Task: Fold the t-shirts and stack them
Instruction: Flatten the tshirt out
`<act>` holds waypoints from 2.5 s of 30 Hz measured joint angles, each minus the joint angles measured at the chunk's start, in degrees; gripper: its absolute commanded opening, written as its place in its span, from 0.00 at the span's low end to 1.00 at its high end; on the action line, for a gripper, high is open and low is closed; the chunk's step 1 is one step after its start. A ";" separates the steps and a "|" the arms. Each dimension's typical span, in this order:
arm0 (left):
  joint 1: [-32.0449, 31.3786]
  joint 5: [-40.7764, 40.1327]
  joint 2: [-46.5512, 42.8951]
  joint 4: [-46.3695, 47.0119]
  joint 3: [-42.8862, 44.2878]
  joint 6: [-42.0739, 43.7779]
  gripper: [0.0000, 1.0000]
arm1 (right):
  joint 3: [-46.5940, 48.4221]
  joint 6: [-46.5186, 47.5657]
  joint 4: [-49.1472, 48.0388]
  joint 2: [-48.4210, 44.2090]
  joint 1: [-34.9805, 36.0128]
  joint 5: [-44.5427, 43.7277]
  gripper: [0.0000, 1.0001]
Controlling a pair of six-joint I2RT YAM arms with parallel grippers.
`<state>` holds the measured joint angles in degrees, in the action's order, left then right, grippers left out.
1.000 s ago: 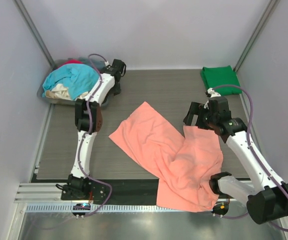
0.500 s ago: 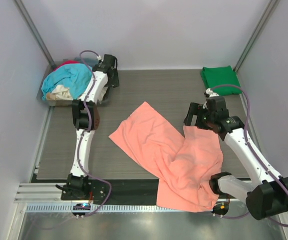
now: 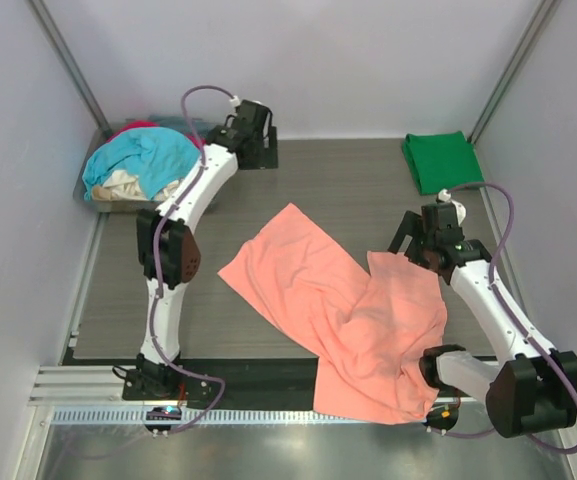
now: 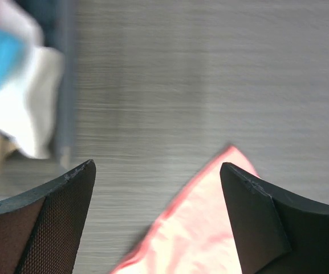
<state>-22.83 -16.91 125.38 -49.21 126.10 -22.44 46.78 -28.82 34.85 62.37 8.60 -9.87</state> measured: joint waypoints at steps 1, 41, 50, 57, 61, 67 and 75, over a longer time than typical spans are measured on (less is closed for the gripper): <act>-1.31 0.57 0.07 0.48 0.02 -0.04 0.88 | -0.57 -0.50 0.13 -0.55 -0.59 0.00 1.00; -7.74 12.96 18.56 8.20 1.68 -1.70 0.00 | -13.31 -6.78 -8.39 4.02 -19.30 4.37 0.93; -7.69 13.38 10.21 11.23 -12.44 -4.20 0.00 | -9.97 -7.43 -15.10 14.73 -20.68 2.91 0.76; -6.84 14.12 5.18 13.53 -20.96 -5.97 0.00 | -7.87 -7.02 -22.58 20.52 -20.26 4.63 0.26; -5.81 14.64 3.76 13.92 -23.02 -7.02 0.00 | -7.91 -7.13 -24.94 21.77 -17.77 7.85 0.01; -3.41 14.38 -1.18 13.33 -26.08 -8.17 0.00 | -5.49 -6.78 -20.31 20.17 -16.11 10.62 0.01; -2.60 10.54 -18.88 9.90 -28.46 -8.70 0.00 | 14.21 -3.78 -9.40 7.45 -16.11 9.18 0.01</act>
<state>-25.43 -6.37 106.50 -39.31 97.65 -31.14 60.99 -32.60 25.45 69.82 -7.51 -0.69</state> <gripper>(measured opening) 0.006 0.028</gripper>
